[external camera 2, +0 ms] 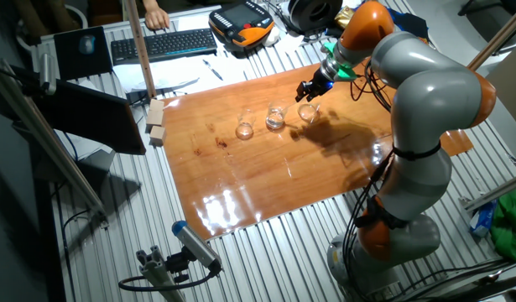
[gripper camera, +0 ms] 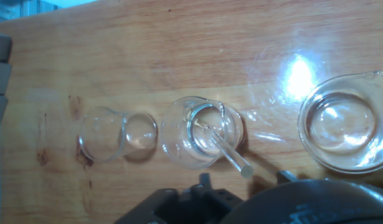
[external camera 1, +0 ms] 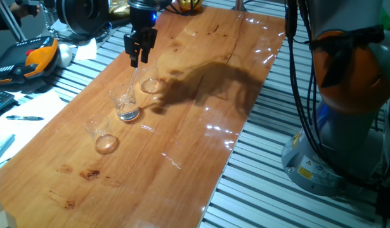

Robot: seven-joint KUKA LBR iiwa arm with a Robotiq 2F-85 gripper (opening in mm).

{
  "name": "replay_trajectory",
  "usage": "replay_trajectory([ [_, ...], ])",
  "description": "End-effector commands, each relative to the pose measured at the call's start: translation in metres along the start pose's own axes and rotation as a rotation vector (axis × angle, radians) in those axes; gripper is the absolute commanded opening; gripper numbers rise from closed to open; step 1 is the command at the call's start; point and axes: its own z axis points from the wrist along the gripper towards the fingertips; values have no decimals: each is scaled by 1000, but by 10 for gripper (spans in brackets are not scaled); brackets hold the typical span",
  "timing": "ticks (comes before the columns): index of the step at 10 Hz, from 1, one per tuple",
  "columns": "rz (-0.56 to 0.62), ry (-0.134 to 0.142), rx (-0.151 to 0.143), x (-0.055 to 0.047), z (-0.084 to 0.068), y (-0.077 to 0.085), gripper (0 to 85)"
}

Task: Stir the beaker with a glass rod

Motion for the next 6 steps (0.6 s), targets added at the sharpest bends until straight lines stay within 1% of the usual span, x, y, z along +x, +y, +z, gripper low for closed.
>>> replay_trajectory([
  [1, 1, -1, -6, -1, 1, 0, 510],
  [4, 2, 0, -18, -1, 2, 1, 510],
  [6, -1, -3, -15, -2, 2, 1, 510],
])
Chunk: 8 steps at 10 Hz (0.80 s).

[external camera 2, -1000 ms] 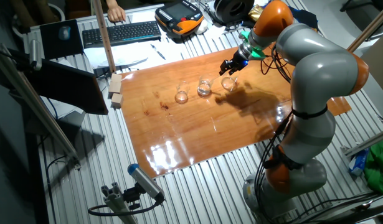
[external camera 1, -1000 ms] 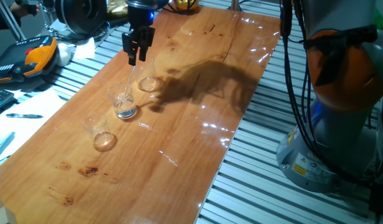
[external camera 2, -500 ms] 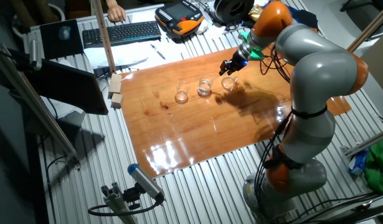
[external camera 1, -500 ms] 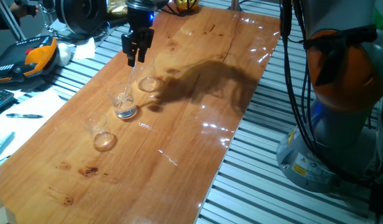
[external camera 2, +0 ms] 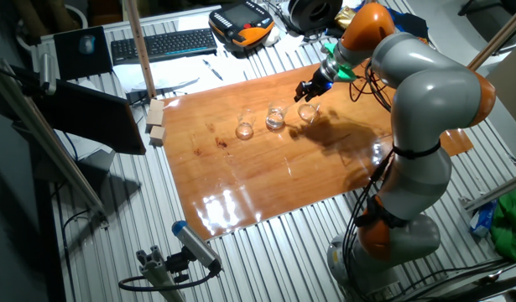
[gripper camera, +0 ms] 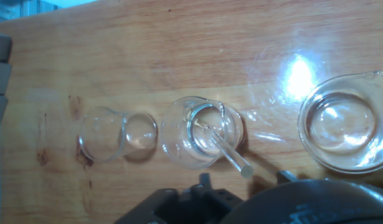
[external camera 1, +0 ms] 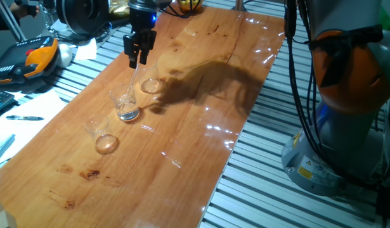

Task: Stir the beaker with a glass rod

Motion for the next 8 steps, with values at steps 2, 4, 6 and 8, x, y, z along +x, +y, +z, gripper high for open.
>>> replay_trajectory([
  [2, 3, 0, -1, -2, -2, 1, 510],
  [4, 7, 5, -3, -2, -2, 3, 510],
  [6, 15, 6, -15, -3, -1, 4, 510],
  [8, 21, 12, -52, -5, -2, 4, 510],
])
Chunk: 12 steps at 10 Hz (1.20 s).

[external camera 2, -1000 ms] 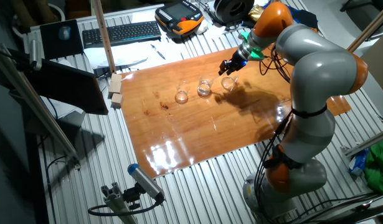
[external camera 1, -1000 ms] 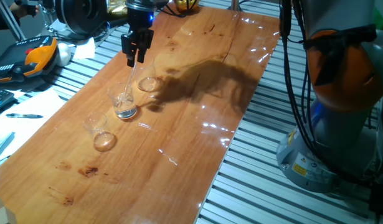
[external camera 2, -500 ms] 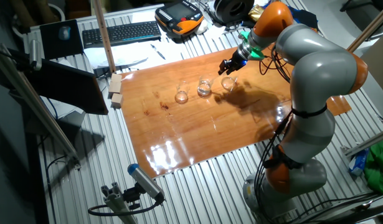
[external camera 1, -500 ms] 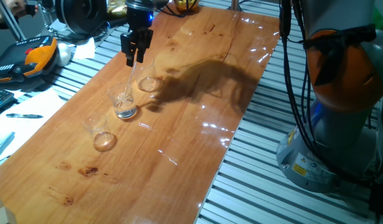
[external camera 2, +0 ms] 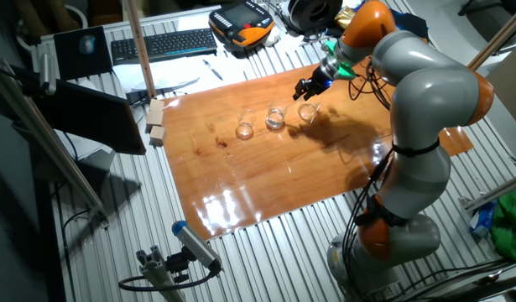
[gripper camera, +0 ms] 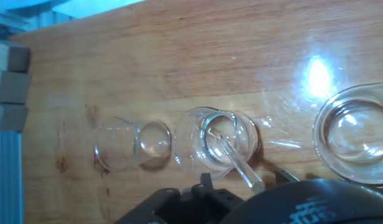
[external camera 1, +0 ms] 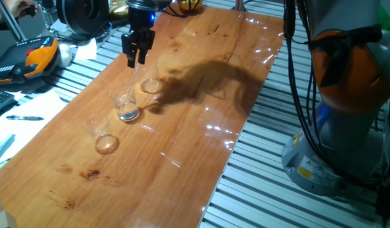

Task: Stir the beaker with a glass rod

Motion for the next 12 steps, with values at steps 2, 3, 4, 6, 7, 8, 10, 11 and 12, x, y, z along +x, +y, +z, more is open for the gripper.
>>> replay_trajectory([
  [2, -6, 0, -10, 0, 2, 0, 510],
  [3, -6, 0, -12, 0, 3, -1, 510],
  [4, -7, 0, -10, 0, 4, -1, 510],
  [6, -11, 2, -23, 2, 7, -1, 510],
  [7, -13, 3, -23, 2, 7, -1, 510],
  [8, -15, 3, -16, 3, 7, -1, 510],
  [10, -19, 3, -16, 3, 8, -1, 340],
  [11, -19, 3, -16, 3, 8, -2, 340],
  [12, -18, 3, -16, 3, 8, -2, 340],
])
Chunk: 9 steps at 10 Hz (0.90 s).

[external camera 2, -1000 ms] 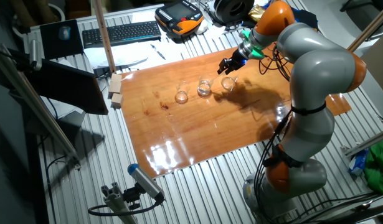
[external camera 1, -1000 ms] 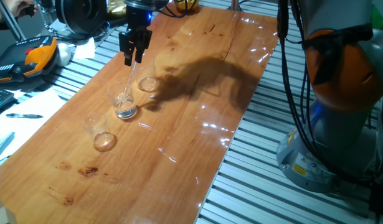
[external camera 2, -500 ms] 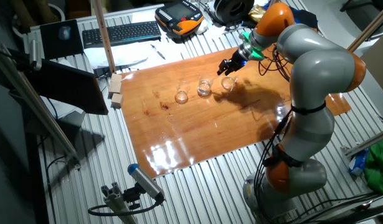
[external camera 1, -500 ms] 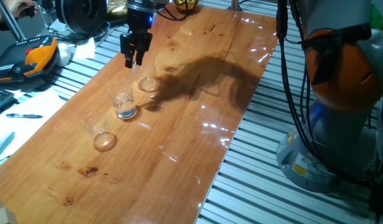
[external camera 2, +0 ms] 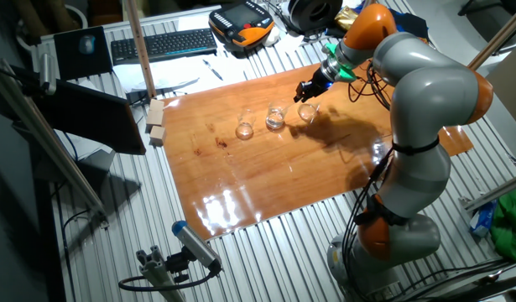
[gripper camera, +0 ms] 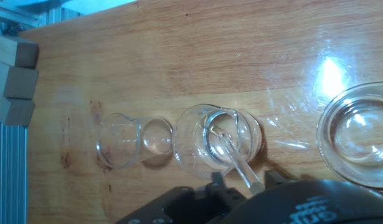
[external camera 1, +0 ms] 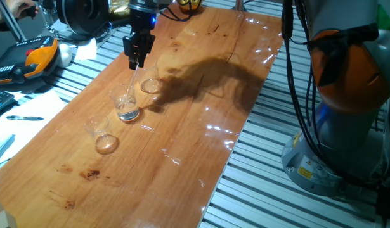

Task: Stir the beaker with a glass rod

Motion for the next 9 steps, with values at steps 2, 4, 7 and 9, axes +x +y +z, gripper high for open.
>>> replay_trajectory([
  [2, 3, -3, 4, 0, 0, -1, 340],
  [4, 5, -3, 1, -1, 3, -3, 340],
  [7, 7, -2, -12, 0, 6, -5, 340],
  [9, 7, 0, -13, 0, 6, -5, 340],
])
